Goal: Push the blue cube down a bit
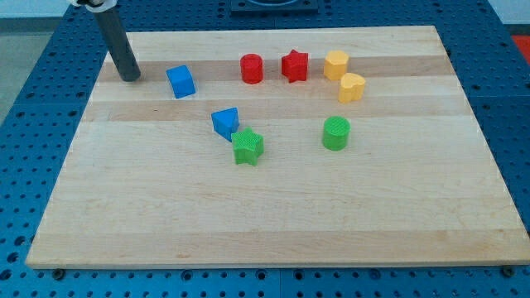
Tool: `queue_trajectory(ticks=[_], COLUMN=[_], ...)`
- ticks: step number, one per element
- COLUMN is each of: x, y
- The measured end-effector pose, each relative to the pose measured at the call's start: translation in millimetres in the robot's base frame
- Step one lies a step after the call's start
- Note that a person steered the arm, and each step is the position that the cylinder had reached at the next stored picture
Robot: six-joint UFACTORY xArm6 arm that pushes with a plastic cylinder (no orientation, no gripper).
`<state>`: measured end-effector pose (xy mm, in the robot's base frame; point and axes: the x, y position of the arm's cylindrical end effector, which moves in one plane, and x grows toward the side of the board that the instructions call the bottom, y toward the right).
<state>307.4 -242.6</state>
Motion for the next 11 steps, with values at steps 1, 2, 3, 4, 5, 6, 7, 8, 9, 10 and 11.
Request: queue_trajectory(ticks=[1, 2, 3, 4, 5, 6, 7, 8, 9, 10, 11], x=[1, -2, -2, -2, -2, -2, -2, -2, -1, 2, 9], y=[9, 9, 7, 24, 51, 51, 51, 51, 51, 57, 68])
